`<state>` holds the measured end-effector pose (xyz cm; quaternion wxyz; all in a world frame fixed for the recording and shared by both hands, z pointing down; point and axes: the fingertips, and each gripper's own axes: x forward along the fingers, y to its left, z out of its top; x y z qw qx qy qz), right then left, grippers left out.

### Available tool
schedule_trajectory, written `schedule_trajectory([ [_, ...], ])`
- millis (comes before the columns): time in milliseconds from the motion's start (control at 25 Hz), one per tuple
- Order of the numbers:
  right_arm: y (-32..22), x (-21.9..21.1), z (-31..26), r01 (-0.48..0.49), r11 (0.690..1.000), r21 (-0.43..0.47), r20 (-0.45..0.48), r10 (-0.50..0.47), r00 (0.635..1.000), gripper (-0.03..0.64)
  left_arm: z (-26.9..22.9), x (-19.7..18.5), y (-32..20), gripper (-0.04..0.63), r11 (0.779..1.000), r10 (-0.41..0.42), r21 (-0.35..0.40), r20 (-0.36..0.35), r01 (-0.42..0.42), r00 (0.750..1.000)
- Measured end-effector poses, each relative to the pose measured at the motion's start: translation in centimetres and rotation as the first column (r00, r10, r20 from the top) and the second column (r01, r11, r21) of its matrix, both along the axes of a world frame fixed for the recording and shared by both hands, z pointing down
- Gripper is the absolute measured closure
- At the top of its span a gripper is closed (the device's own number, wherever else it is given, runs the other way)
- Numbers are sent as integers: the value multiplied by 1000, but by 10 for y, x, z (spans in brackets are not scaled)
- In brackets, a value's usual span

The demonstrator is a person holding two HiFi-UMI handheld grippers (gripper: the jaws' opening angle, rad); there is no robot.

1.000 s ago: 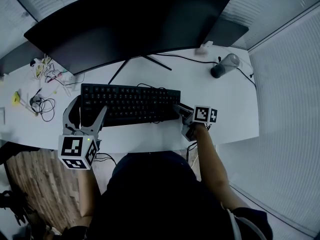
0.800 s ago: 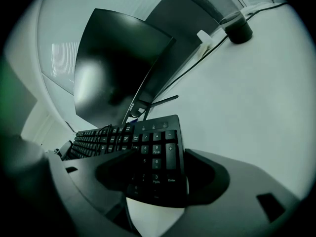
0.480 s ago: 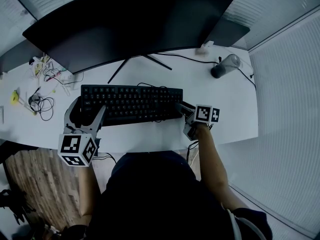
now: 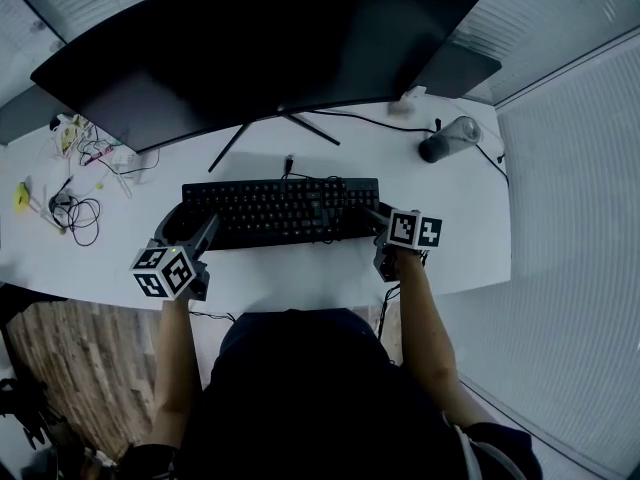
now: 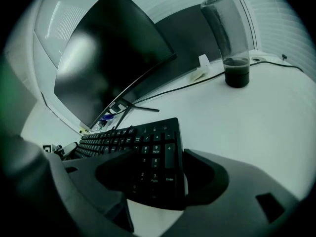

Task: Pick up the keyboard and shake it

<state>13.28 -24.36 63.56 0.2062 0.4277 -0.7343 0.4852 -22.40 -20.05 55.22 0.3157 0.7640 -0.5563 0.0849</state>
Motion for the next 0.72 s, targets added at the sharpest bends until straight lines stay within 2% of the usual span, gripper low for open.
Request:
schedule_trajectory([
  [280, -25, -2, 15, 48, 999, -4, -137, -48, 989, 308, 73, -5, -9, 216, 987, -23, -159, -48, 15, 999],
  [480, -29, -5, 28, 69, 998, -12, -166, -70, 984, 308, 89, -7, -12, 216, 979, -11, -205, -1, 11, 1000],
  [720, -33, -6, 31, 94, 994, 48, -180, -84, 980, 308, 103, -7, -11, 216, 973, -1, -232, 44, 11, 999],
])
